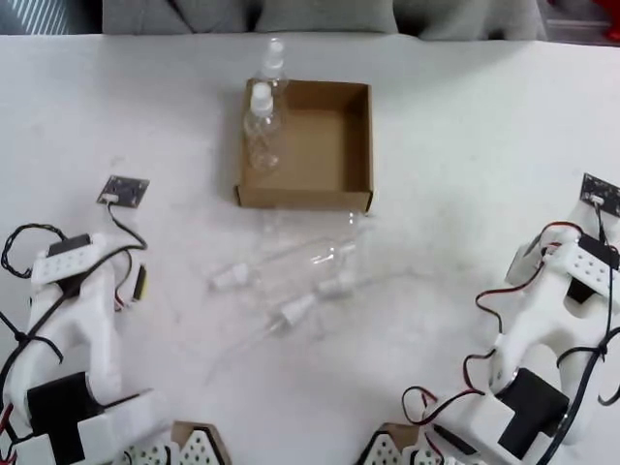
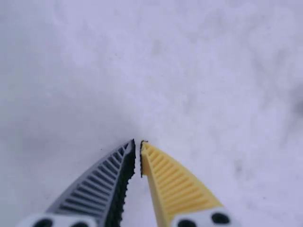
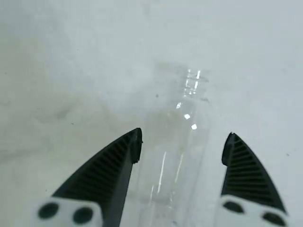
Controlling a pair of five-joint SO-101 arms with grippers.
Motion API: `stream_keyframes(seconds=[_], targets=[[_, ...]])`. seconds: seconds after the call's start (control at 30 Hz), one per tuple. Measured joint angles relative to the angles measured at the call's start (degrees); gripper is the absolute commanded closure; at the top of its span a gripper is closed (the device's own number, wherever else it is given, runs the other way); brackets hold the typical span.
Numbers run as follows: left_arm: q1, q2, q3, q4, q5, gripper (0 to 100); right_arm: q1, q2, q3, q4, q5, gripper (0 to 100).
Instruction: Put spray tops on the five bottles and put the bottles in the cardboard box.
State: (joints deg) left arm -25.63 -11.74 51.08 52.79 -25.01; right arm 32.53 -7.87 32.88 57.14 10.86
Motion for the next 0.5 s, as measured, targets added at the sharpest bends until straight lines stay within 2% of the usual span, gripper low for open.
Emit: stream_keyframes(seconds=[0.27,0.5], targets=[[0.0,0.0,0.0,0.0,0.0,95,0.0,0.26,0.0,-0.79,-0.18,74.5],[0.0,0.0,0.0,0.0,0.0,95,0.0,7.56,0.0,-4.13,-2.29,74.5]])
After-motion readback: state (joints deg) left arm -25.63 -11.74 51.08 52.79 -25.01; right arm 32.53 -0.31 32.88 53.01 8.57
